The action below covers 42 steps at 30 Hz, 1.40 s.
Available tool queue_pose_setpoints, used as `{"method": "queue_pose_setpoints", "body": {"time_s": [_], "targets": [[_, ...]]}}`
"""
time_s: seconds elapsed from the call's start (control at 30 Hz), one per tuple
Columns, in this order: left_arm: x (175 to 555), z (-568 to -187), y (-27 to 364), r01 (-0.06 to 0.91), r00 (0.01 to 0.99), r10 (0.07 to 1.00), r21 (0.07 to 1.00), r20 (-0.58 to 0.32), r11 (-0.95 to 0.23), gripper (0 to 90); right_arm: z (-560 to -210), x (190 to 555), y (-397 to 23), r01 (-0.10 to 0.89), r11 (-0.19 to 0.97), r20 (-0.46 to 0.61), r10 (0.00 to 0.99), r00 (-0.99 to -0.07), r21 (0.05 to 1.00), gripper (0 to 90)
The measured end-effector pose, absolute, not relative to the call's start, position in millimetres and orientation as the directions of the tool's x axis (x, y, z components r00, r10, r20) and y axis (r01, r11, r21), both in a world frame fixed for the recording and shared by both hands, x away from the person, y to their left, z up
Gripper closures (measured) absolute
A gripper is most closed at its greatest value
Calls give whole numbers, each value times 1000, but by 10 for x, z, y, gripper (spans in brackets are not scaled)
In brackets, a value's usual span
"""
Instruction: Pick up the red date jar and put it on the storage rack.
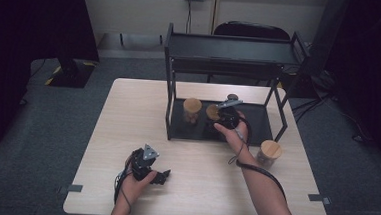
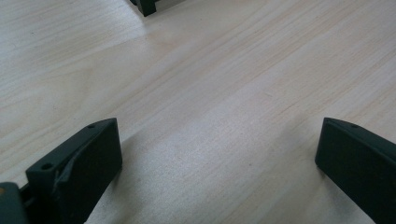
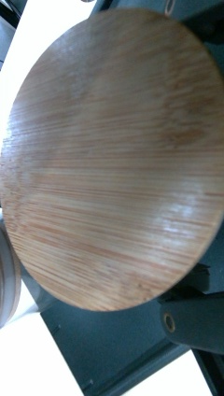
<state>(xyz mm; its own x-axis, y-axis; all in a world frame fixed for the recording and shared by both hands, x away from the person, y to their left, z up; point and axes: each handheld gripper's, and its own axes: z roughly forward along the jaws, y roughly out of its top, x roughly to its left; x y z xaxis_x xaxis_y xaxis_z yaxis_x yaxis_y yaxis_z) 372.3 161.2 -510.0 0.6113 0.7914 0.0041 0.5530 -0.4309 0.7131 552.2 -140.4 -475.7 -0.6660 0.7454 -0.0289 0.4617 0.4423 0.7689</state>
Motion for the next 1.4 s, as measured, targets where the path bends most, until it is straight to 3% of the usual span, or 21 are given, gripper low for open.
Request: {"method": "queue_pose_setpoints", "body": {"time_s": [1.4], "targets": [[3723,-5100,1612,553,611,791,713,4,-431,1,-4802,5612,-1315,458,401,-29,777,-629,793,250]]}}
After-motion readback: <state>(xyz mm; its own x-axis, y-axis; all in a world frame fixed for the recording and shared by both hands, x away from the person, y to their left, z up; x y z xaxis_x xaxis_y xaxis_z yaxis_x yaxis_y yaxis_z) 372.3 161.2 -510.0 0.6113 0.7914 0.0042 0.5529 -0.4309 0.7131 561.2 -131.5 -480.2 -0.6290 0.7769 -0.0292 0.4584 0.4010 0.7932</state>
